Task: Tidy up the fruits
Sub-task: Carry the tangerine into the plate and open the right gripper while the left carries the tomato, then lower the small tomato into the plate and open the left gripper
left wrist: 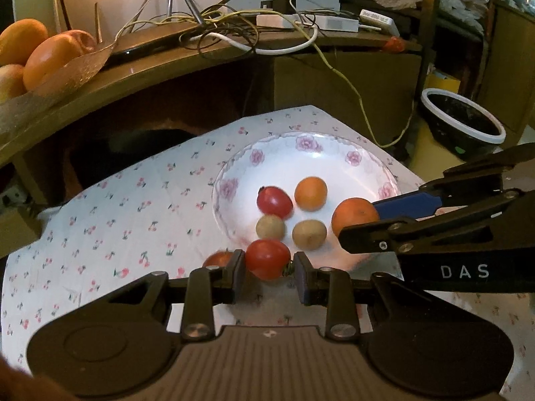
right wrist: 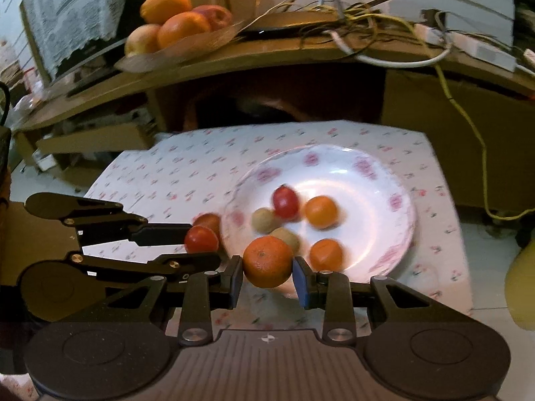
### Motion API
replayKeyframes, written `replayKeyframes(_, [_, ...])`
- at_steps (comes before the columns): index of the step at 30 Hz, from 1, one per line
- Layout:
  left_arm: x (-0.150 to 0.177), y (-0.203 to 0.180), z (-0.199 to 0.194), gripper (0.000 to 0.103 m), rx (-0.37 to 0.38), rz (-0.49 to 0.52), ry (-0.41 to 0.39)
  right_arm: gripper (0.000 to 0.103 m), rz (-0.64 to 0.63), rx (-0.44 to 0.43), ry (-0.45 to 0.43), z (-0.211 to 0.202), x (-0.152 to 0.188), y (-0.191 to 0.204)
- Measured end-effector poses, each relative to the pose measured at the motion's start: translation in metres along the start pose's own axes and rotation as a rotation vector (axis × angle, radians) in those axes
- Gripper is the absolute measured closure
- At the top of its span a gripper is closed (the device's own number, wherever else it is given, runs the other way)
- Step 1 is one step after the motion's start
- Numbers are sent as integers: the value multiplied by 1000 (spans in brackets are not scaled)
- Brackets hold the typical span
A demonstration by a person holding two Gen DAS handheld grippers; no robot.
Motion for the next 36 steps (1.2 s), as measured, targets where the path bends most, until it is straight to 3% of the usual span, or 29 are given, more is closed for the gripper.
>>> replayKeyframes(14, [-15,-3,29,68,-14,-22,3,69,33,76,-34,17,-8,-28])
replayKeyframes(36, [-23,3,20,63,-4,-34,-18,64,48,97,-60,15,-12,-36])
Point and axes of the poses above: each gripper's, at about its wrist camera, not at the fingertips, and z roughly the way its jaws point, y to its left, x to its underside, the point moved 3 cm from there along z, roughly the way its jaws point, and after that the axes turned 6 degrees about -y, right-handed, at the moved point
